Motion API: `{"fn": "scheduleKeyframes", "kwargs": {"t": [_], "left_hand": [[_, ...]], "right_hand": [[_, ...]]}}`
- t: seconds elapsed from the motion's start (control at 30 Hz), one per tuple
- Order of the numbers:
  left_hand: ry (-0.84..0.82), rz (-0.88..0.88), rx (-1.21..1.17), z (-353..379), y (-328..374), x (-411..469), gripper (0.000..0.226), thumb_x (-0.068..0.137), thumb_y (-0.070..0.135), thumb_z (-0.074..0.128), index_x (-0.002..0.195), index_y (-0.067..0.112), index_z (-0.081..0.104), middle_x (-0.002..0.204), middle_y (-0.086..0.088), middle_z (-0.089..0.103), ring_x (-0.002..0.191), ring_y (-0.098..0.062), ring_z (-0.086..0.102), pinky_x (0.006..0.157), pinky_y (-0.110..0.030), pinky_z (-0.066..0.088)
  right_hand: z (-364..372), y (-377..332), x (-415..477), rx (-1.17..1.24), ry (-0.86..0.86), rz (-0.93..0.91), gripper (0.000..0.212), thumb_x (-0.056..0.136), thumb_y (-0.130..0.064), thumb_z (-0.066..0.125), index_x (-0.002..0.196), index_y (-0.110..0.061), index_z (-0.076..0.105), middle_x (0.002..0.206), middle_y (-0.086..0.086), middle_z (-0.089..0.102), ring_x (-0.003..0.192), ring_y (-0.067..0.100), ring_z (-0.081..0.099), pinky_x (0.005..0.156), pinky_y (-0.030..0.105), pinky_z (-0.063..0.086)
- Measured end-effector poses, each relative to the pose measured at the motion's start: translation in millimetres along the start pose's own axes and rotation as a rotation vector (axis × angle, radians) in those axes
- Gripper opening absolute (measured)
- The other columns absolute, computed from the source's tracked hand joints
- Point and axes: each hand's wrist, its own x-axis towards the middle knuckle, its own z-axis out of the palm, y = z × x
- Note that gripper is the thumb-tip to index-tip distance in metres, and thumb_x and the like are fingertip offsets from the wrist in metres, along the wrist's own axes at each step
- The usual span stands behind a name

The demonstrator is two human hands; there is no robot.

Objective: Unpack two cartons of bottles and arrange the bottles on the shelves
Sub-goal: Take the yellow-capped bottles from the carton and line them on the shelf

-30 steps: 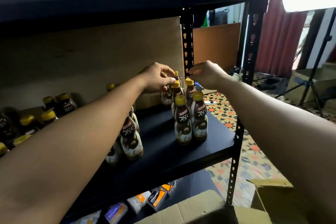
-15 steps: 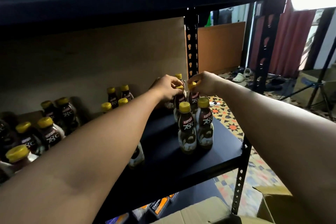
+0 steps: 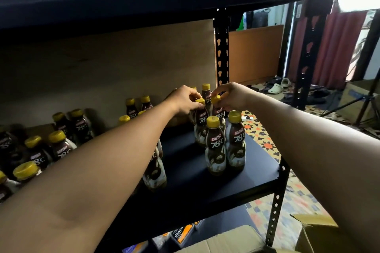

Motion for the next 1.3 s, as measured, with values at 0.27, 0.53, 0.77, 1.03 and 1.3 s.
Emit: {"fn": "scheduleKeyframes", "kwargs": {"t": [0.27,0.53,0.77,1.03,1.3], "left_hand": [[-0.001,-0.013,0.018,-3.1,-2.4,-2.0,0.03,0.086,0.027,0.078,0.113,0.015,0.073,0.111,-0.003,0.07,0.104,-0.019,0.063,0.094,-0.034,0.05],[-0.005,0.007,0.01,-2.9,0.2,-3.4,0.032,0.088,0.025,0.077,0.116,0.013,0.071,0.114,-0.004,0.07,0.107,-0.02,0.063,0.096,-0.034,0.05],[-0.004,-0.004,0.0,-2.6,-1.5,-2.5,0.032,0.087,0.025,0.078,0.115,0.013,0.071,0.114,-0.005,0.07,0.106,-0.021,0.063,0.097,-0.035,0.05],[-0.009,-0.017,0.005,-0.8,-3.1,0.2,0.032,0.086,0.028,0.079,0.115,0.017,0.071,0.114,-0.003,0.07,0.106,-0.02,0.063,0.099,-0.041,0.051],[-0.02,-0.023,0.015,-0.7,-2.3,0.1,0.036,0.087,0.027,0.077,0.12,0.016,0.069,0.118,-0.003,0.068,0.11,-0.021,0.062,0.101,-0.04,0.049]], "right_hand": [[2.0,-0.7,2.0,0.034,-0.006,-0.008,0.033,0.085,-0.022,0.081,0.115,-0.033,0.073,0.105,0.006,0.073,0.084,0.029,0.07,0.085,0.051,0.061],[2.0,-1.0,-1.0,0.02,0.012,-0.013,0.033,0.087,-0.022,0.08,0.117,-0.032,0.072,0.102,0.004,0.071,0.078,0.021,0.067,0.08,0.043,0.062],[1.6,-1.3,-1.9,0.01,0.007,-0.023,0.034,0.088,-0.022,0.079,0.12,-0.031,0.071,0.105,0.002,0.071,0.087,0.024,0.071,0.076,0.038,0.063],[0.0,-1.2,-4.4,-0.033,0.0,-0.05,0.037,0.091,-0.022,0.076,0.126,-0.031,0.067,0.109,0.002,0.068,0.076,0.01,0.059,0.056,0.021,0.044],[-0.4,-2.3,-7.0,-0.056,-0.001,-0.052,0.042,0.091,-0.023,0.076,0.131,-0.03,0.064,0.109,0.002,0.069,0.084,0.014,0.064,0.058,0.022,0.046]]}}
